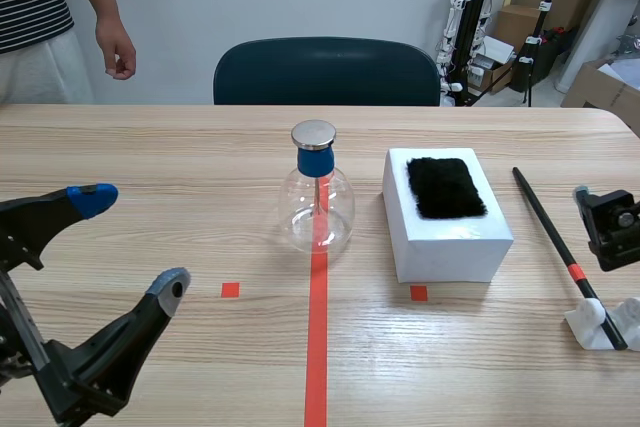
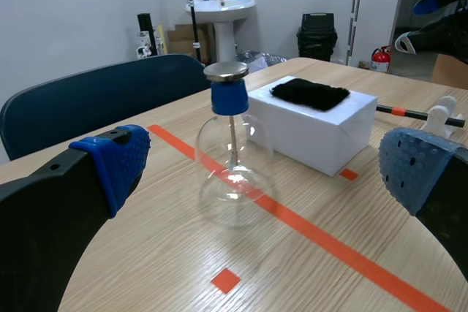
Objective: Do the electroscope experiment. return to the home posture
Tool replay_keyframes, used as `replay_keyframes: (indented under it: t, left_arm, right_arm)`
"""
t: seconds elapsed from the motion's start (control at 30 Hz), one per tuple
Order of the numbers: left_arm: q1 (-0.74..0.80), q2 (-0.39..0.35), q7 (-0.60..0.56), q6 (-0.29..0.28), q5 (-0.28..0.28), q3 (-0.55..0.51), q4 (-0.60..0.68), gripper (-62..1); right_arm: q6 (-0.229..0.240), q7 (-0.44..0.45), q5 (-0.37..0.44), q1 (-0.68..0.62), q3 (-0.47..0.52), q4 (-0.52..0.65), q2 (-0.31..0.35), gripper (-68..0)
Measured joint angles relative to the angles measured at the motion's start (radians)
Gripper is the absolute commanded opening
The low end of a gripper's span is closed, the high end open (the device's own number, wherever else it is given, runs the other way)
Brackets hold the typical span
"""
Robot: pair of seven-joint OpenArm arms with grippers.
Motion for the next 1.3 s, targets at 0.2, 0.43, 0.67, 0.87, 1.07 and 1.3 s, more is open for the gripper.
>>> replay_keyframes:
  t: [0.2, 0.43, 0.67, 0.87, 1.07, 1.3]
  left_arm:
    - [0.083, 0.036, 0.148, 0.014, 0.002, 0.0, 0.151, 1.4]
    - [0.15, 0.041, 0.234, 0.066, 0.002, 0.031, 0.25, 1.4]
    - [0.19, 0.007, 0.283, 0.125, 0.002, 0.099, 0.31, 1.4]
    - [0.196, -0.058, 0.283, 0.162, 0.0, 0.158, 0.315, 1.4]
    - [0.195, -0.144, 0.31, 0.181, -0.158, 0.172, 0.315, 1.4]
    - [0.195, -0.207, 0.311, 0.182, -0.168, 0.173, 0.315, 1.4]
  right_arm:
    - [0.001, 0.07, -0.076, -0.119, 0.005, 0.146, 0.0, -9.7]
    - [0.05, 0.362, -0.173, -0.248, 0.004, 0.216, 0.0, -9.7]
    - [0.094, 0.468, -0.181, -0.383, 0.003, 0.208, 0.0, -9.7]
    - [0.093, 0.567, -0.195, -0.47, 0.003, 0.207, 0.0, -9.7]
    - [0.092, 0.662, -0.195, -0.549, 0.041, 0.206, -0.006, -9.7]
    - [0.087, 0.766, -0.196, -0.62, 0.086, 0.206, -0.068, -9.7]
